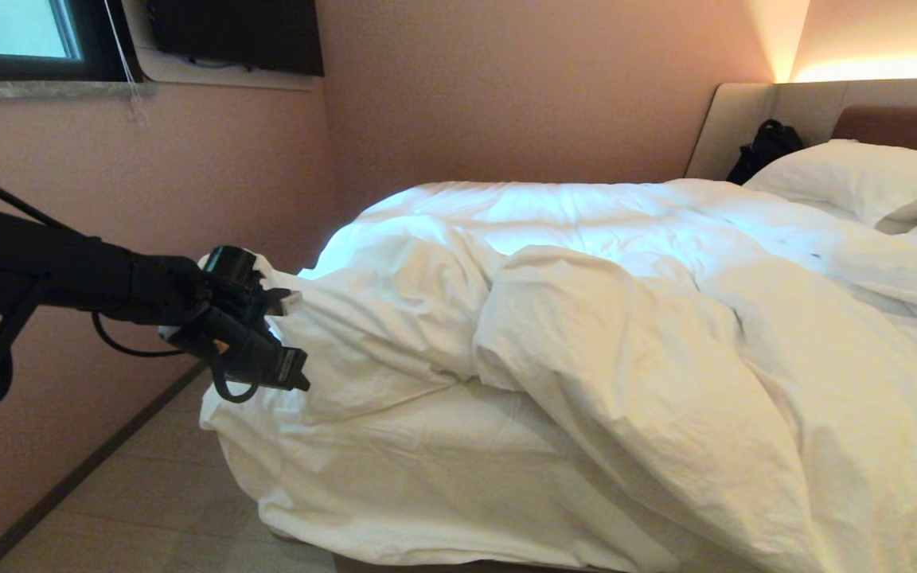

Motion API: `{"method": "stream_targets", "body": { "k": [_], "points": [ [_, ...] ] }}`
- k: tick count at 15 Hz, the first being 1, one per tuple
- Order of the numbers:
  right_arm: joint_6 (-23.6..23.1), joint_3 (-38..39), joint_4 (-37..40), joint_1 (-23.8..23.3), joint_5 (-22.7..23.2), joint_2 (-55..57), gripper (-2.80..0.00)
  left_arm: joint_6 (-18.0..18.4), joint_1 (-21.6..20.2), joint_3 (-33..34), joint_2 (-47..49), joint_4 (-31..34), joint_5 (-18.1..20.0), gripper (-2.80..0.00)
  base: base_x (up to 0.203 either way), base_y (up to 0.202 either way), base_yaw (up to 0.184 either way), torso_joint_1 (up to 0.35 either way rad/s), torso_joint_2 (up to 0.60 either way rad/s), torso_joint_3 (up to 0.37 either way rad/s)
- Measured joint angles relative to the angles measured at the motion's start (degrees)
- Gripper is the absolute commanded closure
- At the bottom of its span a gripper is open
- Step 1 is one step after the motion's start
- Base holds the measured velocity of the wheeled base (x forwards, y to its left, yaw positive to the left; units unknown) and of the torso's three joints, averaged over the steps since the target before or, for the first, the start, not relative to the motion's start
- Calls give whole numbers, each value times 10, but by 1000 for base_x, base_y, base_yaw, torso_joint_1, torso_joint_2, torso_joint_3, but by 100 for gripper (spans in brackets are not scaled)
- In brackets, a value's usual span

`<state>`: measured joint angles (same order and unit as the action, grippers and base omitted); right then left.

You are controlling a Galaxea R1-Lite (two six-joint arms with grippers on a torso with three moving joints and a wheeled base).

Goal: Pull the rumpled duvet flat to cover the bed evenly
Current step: Flatten the corners of the folded blanket

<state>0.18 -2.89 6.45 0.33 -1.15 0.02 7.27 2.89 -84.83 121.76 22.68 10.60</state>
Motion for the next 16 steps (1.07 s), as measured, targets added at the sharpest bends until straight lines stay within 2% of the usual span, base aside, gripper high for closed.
{"method": "stream_targets", "body": {
  "k": [7,9,12,16],
  "points": [
    [0,0,0,0,0,0,0,-1,7,-7,25,-6,0,-280,0,0,0,0,0,0],
    [0,0,0,0,0,0,0,-2,8,-4,34,-26,0,-280,0,0,0,0,0,0],
    [0,0,0,0,0,0,0,-8,10,7,53,-91,0,-280,0,0,0,0,0,0],
    [0,0,0,0,0,0,0,-17,10,7,71,-105,0,-280,0,0,0,0,0,0]
  ]
}}
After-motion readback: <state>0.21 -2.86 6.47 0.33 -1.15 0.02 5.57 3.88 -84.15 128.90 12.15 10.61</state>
